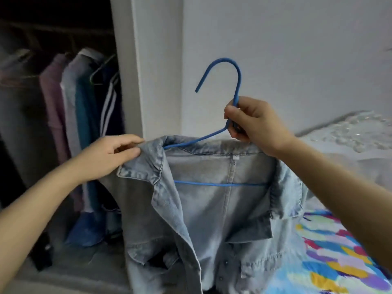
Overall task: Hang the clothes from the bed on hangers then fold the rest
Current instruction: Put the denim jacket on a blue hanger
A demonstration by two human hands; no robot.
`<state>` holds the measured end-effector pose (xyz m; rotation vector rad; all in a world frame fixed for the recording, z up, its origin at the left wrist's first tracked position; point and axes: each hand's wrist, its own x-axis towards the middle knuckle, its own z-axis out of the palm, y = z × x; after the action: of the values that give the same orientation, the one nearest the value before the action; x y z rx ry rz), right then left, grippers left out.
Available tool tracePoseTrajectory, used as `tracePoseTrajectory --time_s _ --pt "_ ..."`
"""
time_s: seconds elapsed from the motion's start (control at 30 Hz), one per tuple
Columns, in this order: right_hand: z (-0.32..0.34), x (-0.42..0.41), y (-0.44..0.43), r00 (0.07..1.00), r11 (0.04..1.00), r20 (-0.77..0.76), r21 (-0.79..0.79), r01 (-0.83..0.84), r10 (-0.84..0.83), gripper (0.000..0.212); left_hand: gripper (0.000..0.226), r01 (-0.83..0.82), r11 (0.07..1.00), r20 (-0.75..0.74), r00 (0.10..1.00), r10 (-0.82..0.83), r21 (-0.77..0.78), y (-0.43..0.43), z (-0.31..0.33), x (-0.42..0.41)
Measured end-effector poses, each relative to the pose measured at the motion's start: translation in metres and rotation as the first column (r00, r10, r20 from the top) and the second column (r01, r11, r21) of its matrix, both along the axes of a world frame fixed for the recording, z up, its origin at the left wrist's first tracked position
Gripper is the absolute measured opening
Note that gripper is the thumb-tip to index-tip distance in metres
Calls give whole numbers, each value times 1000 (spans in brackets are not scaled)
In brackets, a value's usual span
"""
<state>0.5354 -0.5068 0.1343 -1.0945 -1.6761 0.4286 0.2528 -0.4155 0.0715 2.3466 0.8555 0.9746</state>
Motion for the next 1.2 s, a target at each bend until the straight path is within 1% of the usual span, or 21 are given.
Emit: tracePoseTrajectory --time_s 0.07,0.13,0.27,0.4,0.47,0.57,0.63,0.67,0.7,0.77,0.8,0.87,0.9,0.93,1.0,1.1,1.2 --pt "-2 -29 17 999 999 13 14 -29 29 29 29 -91 996 -33 995 91 1 -9 -2 -31" --pt "-4 -61 32 998 998 14 9 -59 58 28 31 -158 987 -21 987 158 1 -17 -7 -60" --pt "-5 -127 58 992 992 30 3 -123 123 29 34 -267 963 52 963 265 34 -20 -16 -112" --pt "-1 -197 80 982 984 57 -21 -180 180 28 29 -405 913 160 906 392 52 -3 -19 -179" --pt "3 -228 86 977 978 55 -49 -202 205 27 27 -438 896 192 887 419 68 11 -19 -211" --pt "8 -276 94 967 970 103 -98 -223 233 19 27 -469 877 186 875 447 102 30 -19 -262" --pt "7 -306 102 955 962 151 -141 -234 254 5 27 -492 863 172 866 470 118 44 -19 -296" --pt "6 -319 105 951 959 164 -162 -235 261 4 26 -504 854 160 861 483 128 51 -20 -310" --pt "5 -332 111 949 957 174 -178 -231 261 10 25 -513 849 142 856 497 128 58 -20 -323" --pt "3 -355 123 949 959 201 -198 -203 243 13 23 -525 843 98 851 517 118 71 -20 -345" --pt "3 -365 129 948 961 217 -203 -188 231 11 22 -547 826 62 837 544 134 79 -20 -354" --pt "2 -384 144 948 962 226 -209 -176 223 9 26 -641 732 -25 748 663 232 95 -22 -370" --pt "2 -390 152 949 964 225 -200 -175 219 12 31 -679 683 -42 700 713 267 102 -25 -376" --pt "2 -398 161 950 967 225 -187 -176 217 15 36 -707 655 -36 672 740 266 109 -29 -383" --pt "2 -410 182 953 969 215 -173 -178 213 16 44 -749 629 -22 639 769 211 121 -40 -396" --pt "0 -423 214 965 976 189 -156 -153 181 12 53 -786 600 -75 596 800 148 140 -57 -418" --pt "-5 -437 257 979 985 161 -139 -105 127 10 56 -833 546 -109 537 836 89 171 -63 -447"
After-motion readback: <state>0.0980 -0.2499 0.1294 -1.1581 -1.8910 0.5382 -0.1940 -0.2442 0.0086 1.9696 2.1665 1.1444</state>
